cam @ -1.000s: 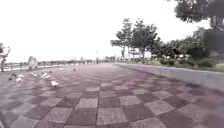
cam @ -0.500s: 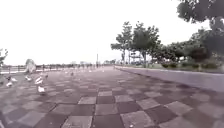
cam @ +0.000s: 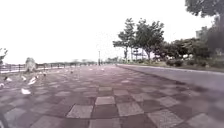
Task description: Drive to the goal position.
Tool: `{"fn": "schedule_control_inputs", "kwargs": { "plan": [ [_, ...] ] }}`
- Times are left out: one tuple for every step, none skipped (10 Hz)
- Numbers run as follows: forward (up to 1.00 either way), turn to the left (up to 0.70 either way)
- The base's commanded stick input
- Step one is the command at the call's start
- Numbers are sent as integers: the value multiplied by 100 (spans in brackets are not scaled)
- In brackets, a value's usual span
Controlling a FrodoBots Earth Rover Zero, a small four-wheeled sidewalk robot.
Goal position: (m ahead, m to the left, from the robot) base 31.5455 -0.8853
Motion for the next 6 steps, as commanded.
{"fn": "schedule_control_inputs", "kwargs": {
  "plan": [
    [100,0],
    [100,14],
    [100,3],
    [100,0],
    [100,0],
    [100,0]
  ]
}}
